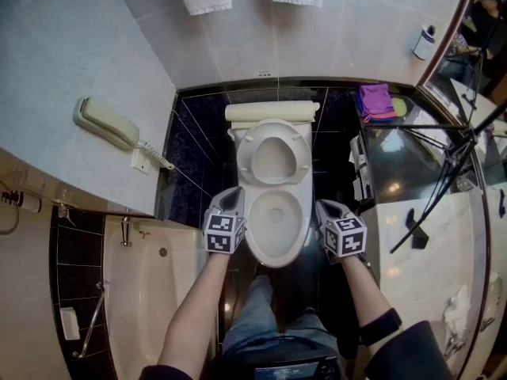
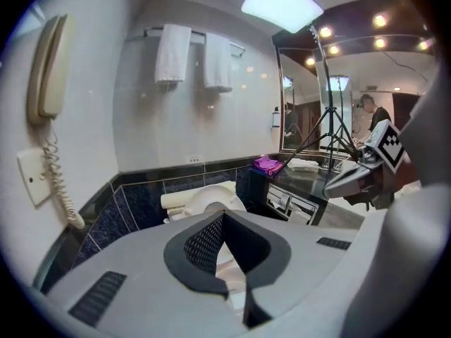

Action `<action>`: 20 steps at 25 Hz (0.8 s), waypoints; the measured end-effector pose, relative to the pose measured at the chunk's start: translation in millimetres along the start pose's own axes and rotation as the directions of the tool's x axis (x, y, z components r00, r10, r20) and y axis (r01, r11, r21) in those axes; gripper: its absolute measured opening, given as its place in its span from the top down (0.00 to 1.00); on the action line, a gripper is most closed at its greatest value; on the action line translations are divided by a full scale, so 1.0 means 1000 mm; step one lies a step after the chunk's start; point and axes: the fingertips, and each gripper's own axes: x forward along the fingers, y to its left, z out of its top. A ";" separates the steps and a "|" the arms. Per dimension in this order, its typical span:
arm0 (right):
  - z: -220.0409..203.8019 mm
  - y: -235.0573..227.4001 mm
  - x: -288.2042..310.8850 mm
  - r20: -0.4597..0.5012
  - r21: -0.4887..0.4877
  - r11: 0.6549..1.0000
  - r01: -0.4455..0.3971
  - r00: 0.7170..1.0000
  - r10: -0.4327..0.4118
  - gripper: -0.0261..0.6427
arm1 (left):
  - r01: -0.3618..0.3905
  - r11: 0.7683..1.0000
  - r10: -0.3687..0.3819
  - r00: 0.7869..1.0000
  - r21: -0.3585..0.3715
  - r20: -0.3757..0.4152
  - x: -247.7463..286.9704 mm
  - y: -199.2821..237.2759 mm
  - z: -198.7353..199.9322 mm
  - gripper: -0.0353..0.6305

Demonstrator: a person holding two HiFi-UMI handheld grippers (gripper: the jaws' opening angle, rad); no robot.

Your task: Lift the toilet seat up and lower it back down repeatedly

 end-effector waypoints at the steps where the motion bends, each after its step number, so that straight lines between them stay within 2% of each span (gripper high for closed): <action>1: 0.000 -0.001 -0.013 0.001 -0.005 1.000 0.002 1.000 -0.002 0.94 | -0.006 1.000 0.006 1.000 0.000 0.005 -0.016 -0.007 0.002 0.96; 11: -0.001 0.012 -0.111 0.017 -0.056 0.998 0.014 1.000 -0.013 0.94 | -0.070 0.996 0.073 0.997 -0.055 0.038 -0.132 -0.041 0.011 0.96; 17: -0.006 0.020 -0.143 0.021 -0.068 0.997 0.027 0.999 -0.025 0.94 | -0.095 0.994 0.099 0.993 -0.060 0.059 -0.173 -0.051 0.010 0.96; 20: -0.008 0.020 -0.154 0.025 -0.070 0.997 0.039 0.999 -0.037 0.94 | -0.092 0.991 0.099 0.993 -0.101 0.066 -0.183 -0.053 0.007 0.96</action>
